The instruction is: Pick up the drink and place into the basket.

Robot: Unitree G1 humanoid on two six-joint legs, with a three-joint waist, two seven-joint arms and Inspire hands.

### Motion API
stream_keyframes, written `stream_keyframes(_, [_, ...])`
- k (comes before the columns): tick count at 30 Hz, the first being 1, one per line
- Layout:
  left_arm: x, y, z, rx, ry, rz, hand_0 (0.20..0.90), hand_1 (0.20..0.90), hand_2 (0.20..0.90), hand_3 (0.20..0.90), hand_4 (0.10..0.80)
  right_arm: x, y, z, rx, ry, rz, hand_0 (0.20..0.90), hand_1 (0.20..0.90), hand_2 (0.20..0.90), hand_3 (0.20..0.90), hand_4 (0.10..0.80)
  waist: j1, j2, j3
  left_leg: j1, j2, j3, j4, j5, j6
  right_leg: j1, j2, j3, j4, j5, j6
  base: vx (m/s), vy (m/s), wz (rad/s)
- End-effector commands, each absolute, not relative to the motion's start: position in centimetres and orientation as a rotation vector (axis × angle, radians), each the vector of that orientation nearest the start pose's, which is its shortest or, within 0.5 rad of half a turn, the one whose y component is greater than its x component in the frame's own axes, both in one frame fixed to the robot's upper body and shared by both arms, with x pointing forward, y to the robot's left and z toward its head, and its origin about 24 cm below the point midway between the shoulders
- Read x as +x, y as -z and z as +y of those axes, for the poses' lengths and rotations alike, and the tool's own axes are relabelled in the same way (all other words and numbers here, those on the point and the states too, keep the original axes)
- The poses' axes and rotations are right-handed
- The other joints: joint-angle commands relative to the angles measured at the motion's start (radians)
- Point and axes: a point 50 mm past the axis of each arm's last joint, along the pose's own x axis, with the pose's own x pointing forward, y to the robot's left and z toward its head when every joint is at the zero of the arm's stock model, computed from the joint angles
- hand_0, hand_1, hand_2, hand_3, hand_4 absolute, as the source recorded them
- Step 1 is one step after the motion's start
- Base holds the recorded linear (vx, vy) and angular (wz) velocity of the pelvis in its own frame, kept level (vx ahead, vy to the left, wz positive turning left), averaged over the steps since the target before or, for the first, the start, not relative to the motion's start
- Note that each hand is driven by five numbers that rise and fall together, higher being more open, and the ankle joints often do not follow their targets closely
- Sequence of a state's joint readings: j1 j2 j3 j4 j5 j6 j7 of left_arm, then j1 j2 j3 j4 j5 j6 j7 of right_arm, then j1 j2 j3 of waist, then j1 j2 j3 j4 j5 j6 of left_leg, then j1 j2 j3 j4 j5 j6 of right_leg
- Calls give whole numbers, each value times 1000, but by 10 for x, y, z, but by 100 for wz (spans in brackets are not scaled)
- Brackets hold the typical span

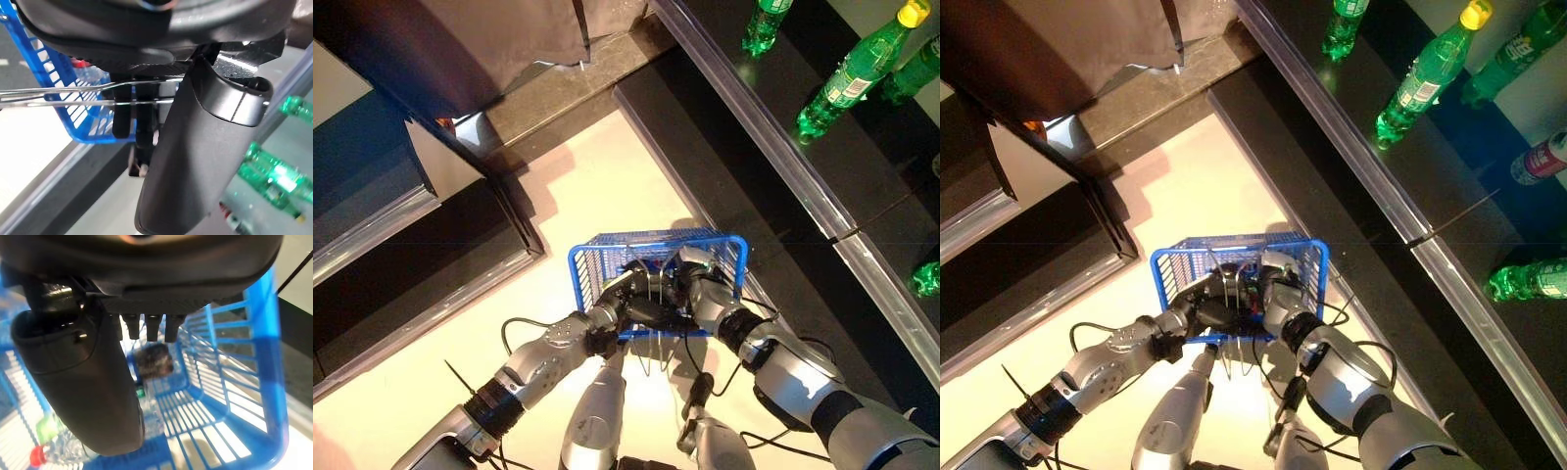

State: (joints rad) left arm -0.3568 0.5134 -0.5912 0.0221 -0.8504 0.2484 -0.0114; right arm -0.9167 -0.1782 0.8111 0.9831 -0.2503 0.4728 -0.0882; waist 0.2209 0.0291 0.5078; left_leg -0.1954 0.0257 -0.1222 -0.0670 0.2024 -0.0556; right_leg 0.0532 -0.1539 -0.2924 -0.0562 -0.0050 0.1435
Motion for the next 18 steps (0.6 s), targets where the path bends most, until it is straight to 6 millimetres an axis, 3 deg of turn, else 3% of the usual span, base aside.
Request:
stream_keyframes(1, [244, -200, 42, -559, 1010, -427, 300, 300, 300, 200, 100, 380, -69, -90, -1245, -155, 251, 900, 900, 900, 900, 800, 15, -7, -146, 77, -9, -22, -2, -81, 38, -120, -25, 24, 59, 112, -74, 0, 0, 0])
stream_keyframes(7, [249, -184, 67, -535, 864, -398, 300, 300, 300, 200, 100, 371, -82, -91, -1195, -138, 176, 900, 900, 900, 900, 800, 3, -19, -155, 93, -3, -20, -5, -85, 34, -104, -20, 27, 56, 106, -74, 3, -6, 1])
stream_keyframes(11, [250, -181, 70, -527, 835, -389, 300, 300, 300, 200, 100, 369, -83, -92, -1184, -133, 158, 900, 900, 900, 900, 800, 1, -20, -156, 95, -2, -19, -5, -85, 33, -103, -19, 28, 56, 105, -74, 0, 0, 0])
stream_keyframes(13, [254, -171, 87, -466, 713, -380, 300, 300, 300, 200, 100, 361, -92, -90, -1126, -145, 82, 900, 900, 900, 900, 800, -11, -32, -161, 102, 2, -18, -6, -88, 34, -97, -13, 35, 56, 102, -73, 7, -20, 1])
stream_keyframes(18, [261, -149, 114, -407, 510, -323, 300, 300, 300, 200, 100, 341, -91, -93, -987, -187, 13, 900, 900, 900, 900, 800, -25, -56, -182, 121, 11, -10, -8, -95, 34, -79, -2, 48, 55, 93, -73, 37, -46, -2])
